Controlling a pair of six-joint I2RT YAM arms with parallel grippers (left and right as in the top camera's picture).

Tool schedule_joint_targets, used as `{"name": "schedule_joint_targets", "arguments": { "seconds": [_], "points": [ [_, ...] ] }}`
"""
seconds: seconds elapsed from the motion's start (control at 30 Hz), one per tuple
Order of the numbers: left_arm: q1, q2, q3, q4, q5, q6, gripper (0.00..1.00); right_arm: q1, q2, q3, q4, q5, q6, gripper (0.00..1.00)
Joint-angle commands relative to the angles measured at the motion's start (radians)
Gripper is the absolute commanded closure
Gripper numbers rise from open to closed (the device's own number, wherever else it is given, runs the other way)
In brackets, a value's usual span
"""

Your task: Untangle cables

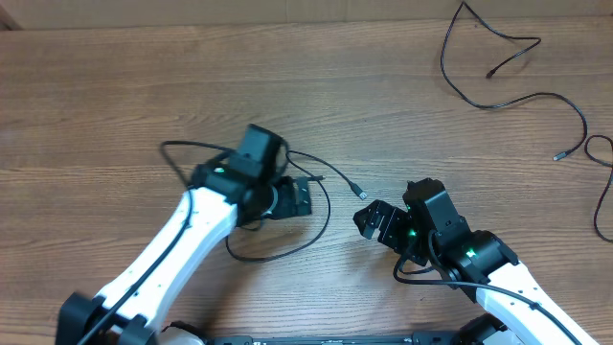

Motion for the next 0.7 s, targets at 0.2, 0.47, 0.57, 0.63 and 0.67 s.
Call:
{"name": "schedule_joint_targets", "arguments": {
  "seconds": [0.2,0.47,0.57,0.63,0.67],
  "points": [
    [-0.172,0.153,-0.002,0.107,-0.130,0.075,0.02,0.004,-0.005,-0.008,0.003,0.009,0.000,0.00],
    [-0.204,0.278,-0.002,0.246,-0.141,0.022,0.13,0.004,-0.005,-0.008,0.003,0.009,0.000,0.00],
    [-0.204,0.306,-0.002,0.305,-0.091,0.008,0.38,0.004,-0.005,-0.008,0.003,0.009,0.000,0.00],
    [-0.204,0.307,-0.002,0.338,-0.067,0.011,0.74,0.004,-0.005,-0.008,0.005,0.009,0.000,0.00],
    [-0.203,0.305,0.000,0.349,-0.069,0.014,0.92,0.004,-0.005,-0.008,0.007,0.009,0.000,0.00]
  ]
}}
